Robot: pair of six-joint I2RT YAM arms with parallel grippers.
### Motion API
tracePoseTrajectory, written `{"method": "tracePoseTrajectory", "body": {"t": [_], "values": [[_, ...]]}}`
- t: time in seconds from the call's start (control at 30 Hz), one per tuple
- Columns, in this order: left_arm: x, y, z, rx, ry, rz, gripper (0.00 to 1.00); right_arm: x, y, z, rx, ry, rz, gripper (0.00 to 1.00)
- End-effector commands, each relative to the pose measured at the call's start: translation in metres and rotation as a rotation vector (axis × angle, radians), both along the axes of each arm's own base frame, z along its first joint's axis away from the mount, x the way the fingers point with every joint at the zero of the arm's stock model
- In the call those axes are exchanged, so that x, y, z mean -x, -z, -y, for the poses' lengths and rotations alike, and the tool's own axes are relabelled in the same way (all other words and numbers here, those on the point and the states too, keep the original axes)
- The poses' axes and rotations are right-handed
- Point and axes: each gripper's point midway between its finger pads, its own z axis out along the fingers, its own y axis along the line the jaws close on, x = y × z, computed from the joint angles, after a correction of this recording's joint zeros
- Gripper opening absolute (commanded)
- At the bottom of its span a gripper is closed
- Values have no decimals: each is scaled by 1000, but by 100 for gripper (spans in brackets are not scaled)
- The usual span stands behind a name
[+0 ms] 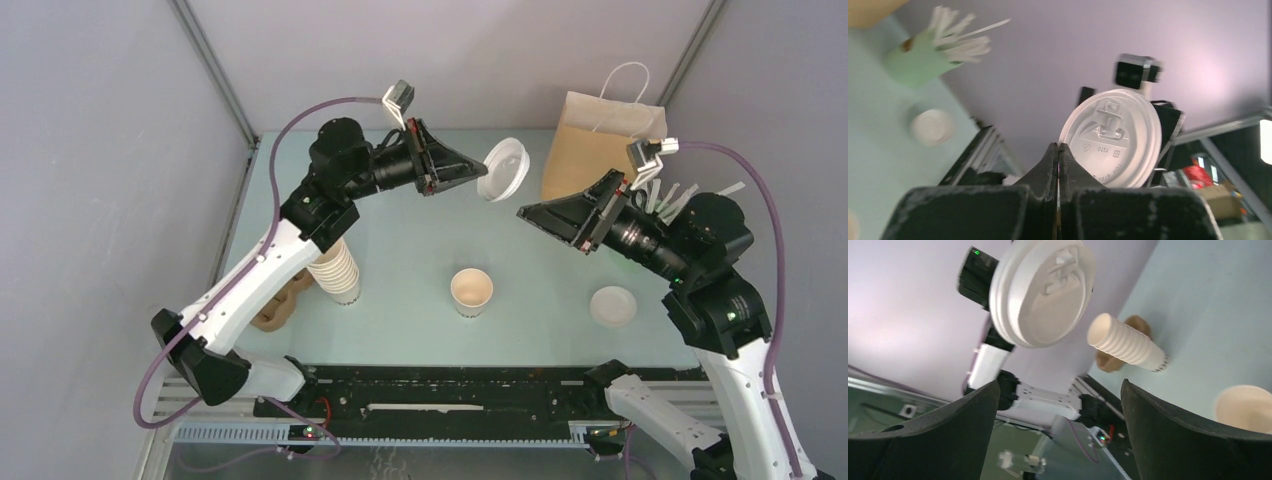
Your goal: Pack the takeout coffee
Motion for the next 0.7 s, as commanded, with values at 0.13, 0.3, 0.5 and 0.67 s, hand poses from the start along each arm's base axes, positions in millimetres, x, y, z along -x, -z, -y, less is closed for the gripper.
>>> {"method": "tracePoseTrajectory", "body": {"t": [0.13,0.3,0.5,0.67], "values": [[45,-100,-18,398,169,137,0,-2,-56,-35,-300,-167,8,100],[45,-94,-20,433,172,96,0,-3,-74,-38,-363,-192,40,100],[43,-89,-19,432,169,70,0,1,-96,-36,-409,-200,149,100],[42,-88,-17,436,179,58,0,0,-103,-38,-403,-175,240,100]]}}
